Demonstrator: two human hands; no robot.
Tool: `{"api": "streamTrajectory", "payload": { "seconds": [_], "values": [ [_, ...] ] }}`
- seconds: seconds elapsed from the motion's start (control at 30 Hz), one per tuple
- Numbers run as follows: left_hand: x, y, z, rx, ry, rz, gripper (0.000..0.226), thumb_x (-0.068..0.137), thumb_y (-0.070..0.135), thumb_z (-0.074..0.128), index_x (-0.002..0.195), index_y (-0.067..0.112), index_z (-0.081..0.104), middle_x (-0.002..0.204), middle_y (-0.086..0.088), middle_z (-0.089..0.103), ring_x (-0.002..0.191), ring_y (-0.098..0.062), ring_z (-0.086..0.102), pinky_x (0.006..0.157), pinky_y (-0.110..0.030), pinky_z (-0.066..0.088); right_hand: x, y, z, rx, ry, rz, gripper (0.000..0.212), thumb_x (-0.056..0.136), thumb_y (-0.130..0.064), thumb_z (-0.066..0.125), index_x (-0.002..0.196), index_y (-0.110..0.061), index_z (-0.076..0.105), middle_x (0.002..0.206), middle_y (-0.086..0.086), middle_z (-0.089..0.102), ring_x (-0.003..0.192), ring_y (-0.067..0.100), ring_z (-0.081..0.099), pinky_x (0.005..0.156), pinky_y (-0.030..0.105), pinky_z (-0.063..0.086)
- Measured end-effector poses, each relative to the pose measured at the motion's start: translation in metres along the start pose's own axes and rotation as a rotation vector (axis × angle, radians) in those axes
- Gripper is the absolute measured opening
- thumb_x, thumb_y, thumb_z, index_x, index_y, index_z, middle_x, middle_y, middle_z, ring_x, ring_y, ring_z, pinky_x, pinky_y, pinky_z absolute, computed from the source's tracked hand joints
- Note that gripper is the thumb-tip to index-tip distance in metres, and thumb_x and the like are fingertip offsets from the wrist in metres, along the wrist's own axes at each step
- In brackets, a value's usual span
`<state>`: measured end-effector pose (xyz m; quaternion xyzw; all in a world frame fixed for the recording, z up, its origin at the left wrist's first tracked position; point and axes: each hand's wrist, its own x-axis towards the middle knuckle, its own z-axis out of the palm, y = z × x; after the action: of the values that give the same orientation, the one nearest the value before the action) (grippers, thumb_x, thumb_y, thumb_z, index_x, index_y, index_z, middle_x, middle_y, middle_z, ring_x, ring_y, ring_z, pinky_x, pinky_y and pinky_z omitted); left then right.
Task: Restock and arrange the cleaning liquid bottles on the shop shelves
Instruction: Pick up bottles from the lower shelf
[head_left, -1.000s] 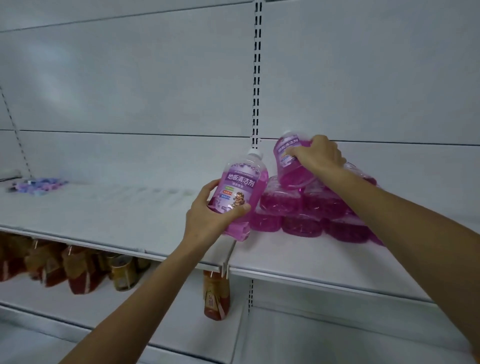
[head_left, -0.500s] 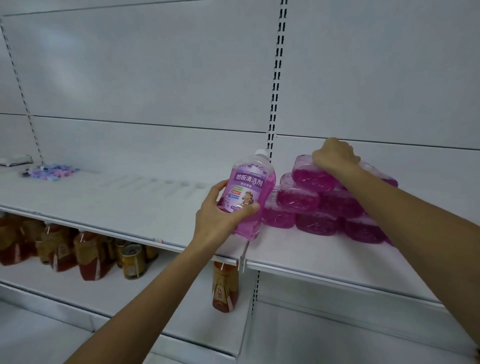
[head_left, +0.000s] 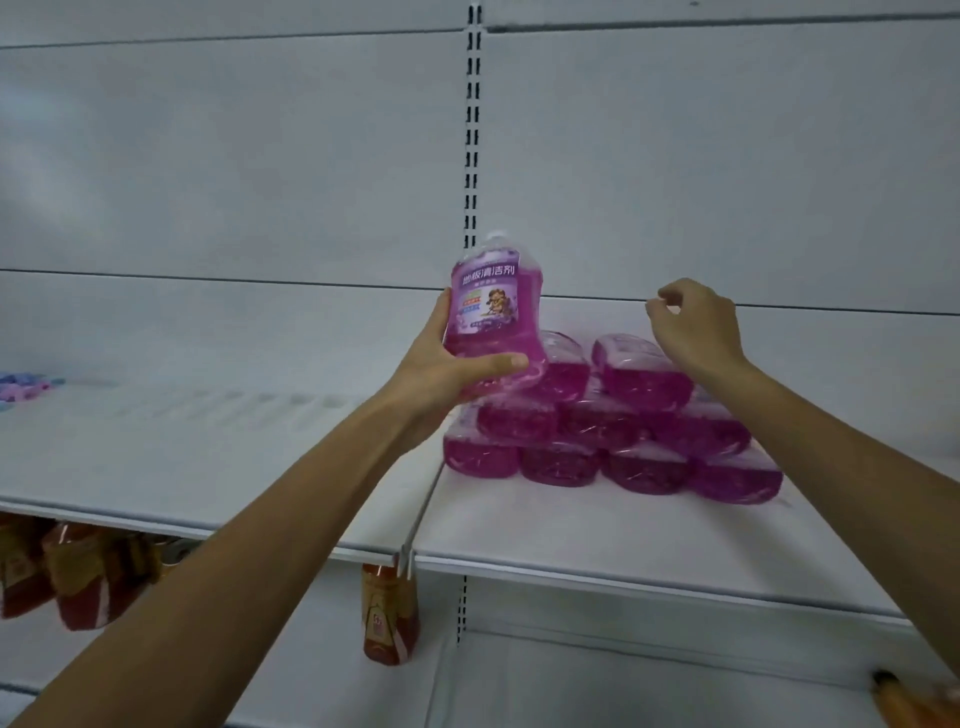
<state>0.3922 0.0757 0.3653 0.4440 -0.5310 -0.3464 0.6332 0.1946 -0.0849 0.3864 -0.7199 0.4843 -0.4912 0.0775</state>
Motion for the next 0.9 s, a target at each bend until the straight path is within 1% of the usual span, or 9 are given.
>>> {"api": "streamTrajectory", "payload": {
  "seconds": [0.07, 0.17, 0.27, 0.33, 0.43, 0.53, 0.63, 0.77, 0.9],
  "values": [
    [0.017, 0.003, 0.015, 0.066, 0.015, 0.044, 0.072, 0.065, 0.000, 0.078, 0.116, 0.038, 0.044, 0.110, -0.005, 0.064, 0.098, -0.023, 0.066, 0.084, -0.039, 0.056, -0.003, 0.016, -0.010, 0.026, 0.003, 0.002, 0.035, 0.094, -0.021, 0.048, 0.122, -0.002, 0.058, 0.124, 0.013, 0.061, 0.117, 0.027, 0.053, 0.096, 0.032, 0.039],
    [0.048, 0.003, 0.037, 0.276, 0.084, 0.104, 0.066, 0.068, 0.022, 0.082, 0.122, 0.031, 0.045, 0.105, 0.005, 0.064, 0.098, -0.016, 0.065, 0.090, -0.038, 0.053, -0.008, 0.032, -0.020, 0.054, -0.086, 0.007, 0.033, 0.095, -0.028, 0.049, 0.117, -0.008, 0.063, 0.118, 0.008, 0.064, 0.112, 0.025, 0.056, 0.091, 0.029, 0.039],
    [0.071, -0.001, 0.060, 0.319, 0.198, 0.064, 0.064, 0.070, 0.041, 0.078, 0.124, 0.023, 0.048, 0.104, 0.008, 0.062, 0.099, -0.014, 0.062, 0.095, -0.035, 0.050, -0.015, 0.034, -0.020, 0.021, -0.315, 0.013, 0.052, 0.090, -0.055, 0.046, 0.131, -0.024, 0.053, 0.132, 0.006, 0.057, 0.120, 0.024, 0.053, 0.103, 0.034, 0.039],
    [0.078, -0.003, 0.072, 0.404, 0.257, 0.058, 0.071, 0.073, 0.048, 0.074, 0.131, 0.020, 0.046, 0.109, 0.007, 0.058, 0.096, -0.010, 0.058, 0.090, -0.023, 0.047, -0.020, 0.033, -0.016, -0.073, -0.422, -0.039, 0.063, 0.085, -0.066, 0.043, 0.138, -0.032, 0.045, 0.139, 0.005, 0.052, 0.126, 0.026, 0.048, 0.107, 0.039, 0.037],
    [0.082, -0.009, 0.081, 0.526, 0.278, 0.077, 0.074, 0.075, 0.049, 0.071, 0.134, 0.017, 0.041, 0.111, 0.005, 0.055, 0.093, -0.008, 0.052, 0.080, -0.018, 0.040, -0.019, 0.034, -0.015, -0.152, -0.462, -0.142, 0.060, 0.085, -0.063, 0.047, 0.138, -0.033, 0.046, 0.136, 0.004, 0.055, 0.123, 0.027, 0.051, 0.102, 0.038, 0.041],
    [0.087, -0.015, 0.086, 0.692, 0.224, 0.021, 0.078, 0.073, 0.059, 0.067, 0.134, 0.018, 0.042, 0.125, 0.001, 0.057, 0.105, -0.016, 0.055, 0.087, -0.026, 0.043, -0.014, 0.044, -0.019, -0.059, -0.512, -0.159, 0.058, 0.084, -0.061, 0.052, 0.134, -0.031, 0.051, 0.133, -0.001, 0.058, 0.119, 0.019, 0.053, 0.095, 0.030, 0.040],
    [0.093, -0.013, 0.088, 0.836, 0.198, -0.077, 0.078, 0.070, 0.076, 0.055, 0.124, 0.020, 0.053, 0.122, 0.001, 0.059, 0.113, -0.021, 0.054, 0.094, -0.033, 0.042, -0.008, 0.057, -0.022, 0.096, -0.499, -0.056, 0.050, 0.091, -0.052, 0.050, 0.135, -0.028, 0.051, 0.137, -0.004, 0.053, 0.121, 0.011, 0.048, 0.095, 0.021, 0.031],
    [0.090, -0.012, 0.092, 0.970, 0.213, -0.119, 0.109, 0.047, 0.097, 0.033, 0.119, 0.019, 0.057, 0.123, -0.006, 0.060, 0.114, -0.031, 0.053, 0.099, -0.046, 0.042, -0.008, 0.063, -0.021, 0.104, -0.398, -0.048, 0.046, 0.097, -0.043, 0.043, 0.136, -0.020, 0.051, 0.140, -0.002, 0.051, 0.127, 0.012, 0.045, 0.098, 0.017, 0.027],
    [0.082, -0.012, 0.089, 0.874, 0.286, -0.005, 0.104, 0.053, 0.089, 0.047, 0.132, 0.022, 0.046, 0.137, -0.008, 0.049, 0.126, -0.027, 0.045, 0.103, -0.050, 0.039, -0.012, 0.063, -0.022, 0.098, -0.378, -0.060, 0.045, 0.099, -0.039, 0.040, 0.139, -0.020, 0.047, 0.143, -0.001, 0.048, 0.129, 0.014, 0.044, 0.097, 0.017, 0.025]
  ]
}}
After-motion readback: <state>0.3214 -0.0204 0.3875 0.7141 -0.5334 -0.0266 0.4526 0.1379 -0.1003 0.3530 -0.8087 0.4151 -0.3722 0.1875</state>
